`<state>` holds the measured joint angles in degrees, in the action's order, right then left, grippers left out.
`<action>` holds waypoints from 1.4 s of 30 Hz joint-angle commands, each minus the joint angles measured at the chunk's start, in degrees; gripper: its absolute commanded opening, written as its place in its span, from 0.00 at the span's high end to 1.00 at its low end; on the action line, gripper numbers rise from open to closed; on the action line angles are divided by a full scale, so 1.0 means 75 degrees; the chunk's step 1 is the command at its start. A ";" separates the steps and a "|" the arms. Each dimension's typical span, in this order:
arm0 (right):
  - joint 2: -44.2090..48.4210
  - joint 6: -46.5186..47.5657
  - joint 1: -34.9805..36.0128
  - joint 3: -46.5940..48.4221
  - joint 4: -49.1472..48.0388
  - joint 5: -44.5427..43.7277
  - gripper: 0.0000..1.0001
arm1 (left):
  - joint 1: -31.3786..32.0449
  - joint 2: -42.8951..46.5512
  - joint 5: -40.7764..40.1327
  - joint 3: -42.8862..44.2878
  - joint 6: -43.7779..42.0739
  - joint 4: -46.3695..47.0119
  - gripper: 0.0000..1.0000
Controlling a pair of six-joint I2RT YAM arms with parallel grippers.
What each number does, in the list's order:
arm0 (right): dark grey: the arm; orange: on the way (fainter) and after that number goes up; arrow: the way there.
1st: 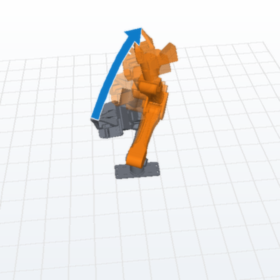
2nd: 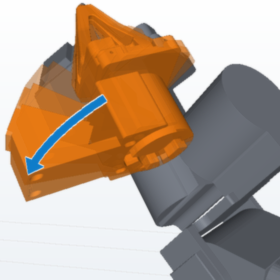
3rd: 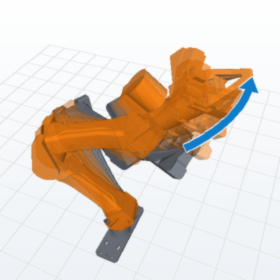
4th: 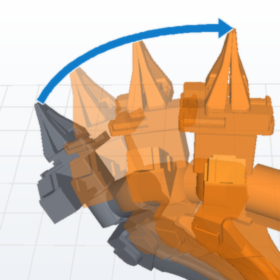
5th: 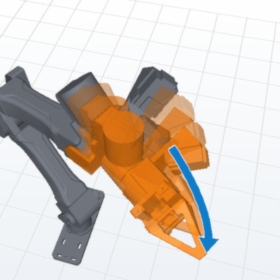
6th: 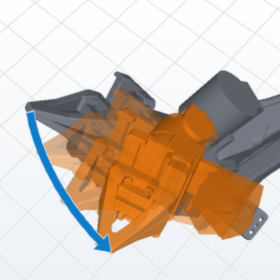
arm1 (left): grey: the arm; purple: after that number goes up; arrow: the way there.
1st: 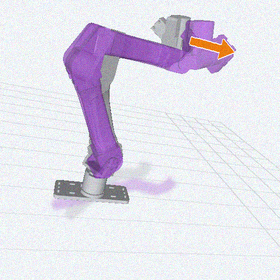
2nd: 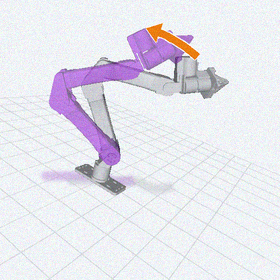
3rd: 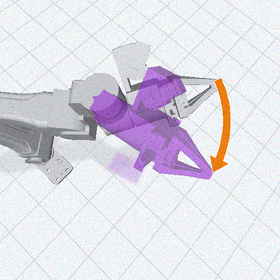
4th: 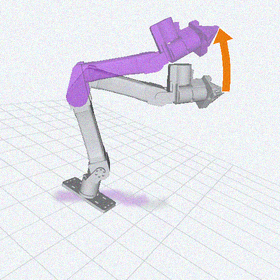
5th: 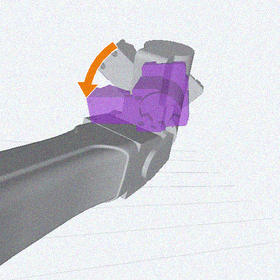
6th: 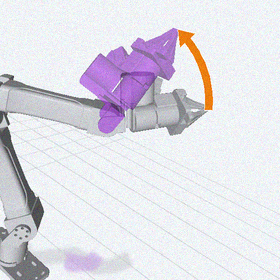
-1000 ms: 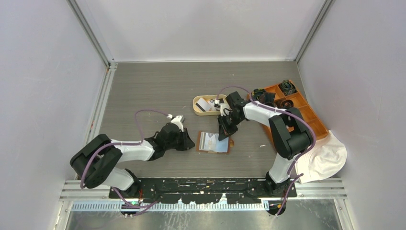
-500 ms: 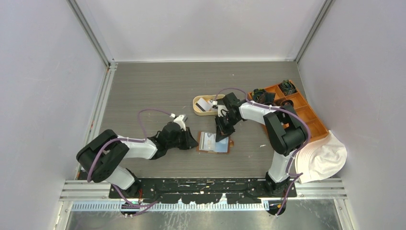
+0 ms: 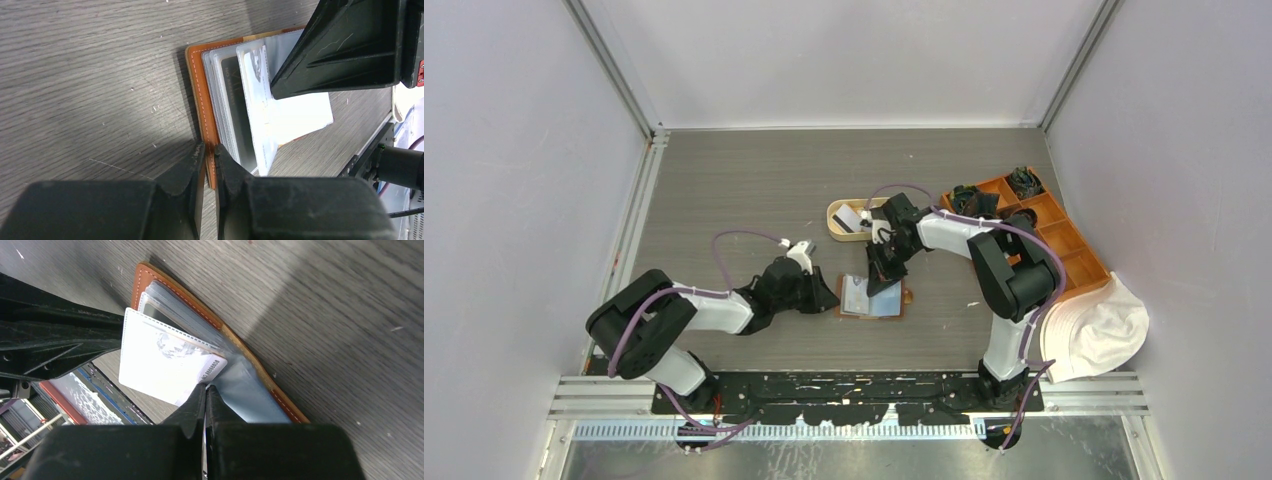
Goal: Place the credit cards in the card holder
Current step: Insert the credit card into the card holder.
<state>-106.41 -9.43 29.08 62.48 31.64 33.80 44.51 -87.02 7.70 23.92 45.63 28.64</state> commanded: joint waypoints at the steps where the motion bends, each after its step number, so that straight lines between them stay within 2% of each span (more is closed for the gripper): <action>1: 0.0206 0.0001 0.0117 0.0254 -0.0257 0.0360 0.99 | 0.0124 -0.0148 -0.0034 -0.0321 0.0056 -0.0190 0.86; 5: 0.0484 0.0322 0.0089 0.0331 -0.0061 0.0293 0.97 | 0.0127 0.0010 -0.0106 -0.0451 0.0089 -0.0197 0.86; 10: 0.0832 0.0890 0.0095 0.0295 0.0223 -0.0652 0.95 | 0.0124 0.0223 -0.0180 -0.0583 0.0110 -0.0257 0.86; 25: 0.0096 0.0636 0.0429 0.0420 0.0313 -0.1108 0.99 | 0.0214 0.0021 -0.0137 -0.0504 0.0135 -0.0151 0.86; 36: 0.0020 0.0351 0.0492 0.0529 0.0092 -0.0287 0.99 | 0.0358 -0.0342 -0.0119 -0.0390 0.0183 -0.0022 0.87; 42: -0.0185 0.0175 0.0494 0.0536 0.0005 0.0682 0.99 | 0.0429 -0.0420 -0.0113 -0.0328 0.0221 0.0010 0.87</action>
<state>-106.56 -6.04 31.64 65.17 34.83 29.87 46.28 -87.37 7.57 21.32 47.88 33.43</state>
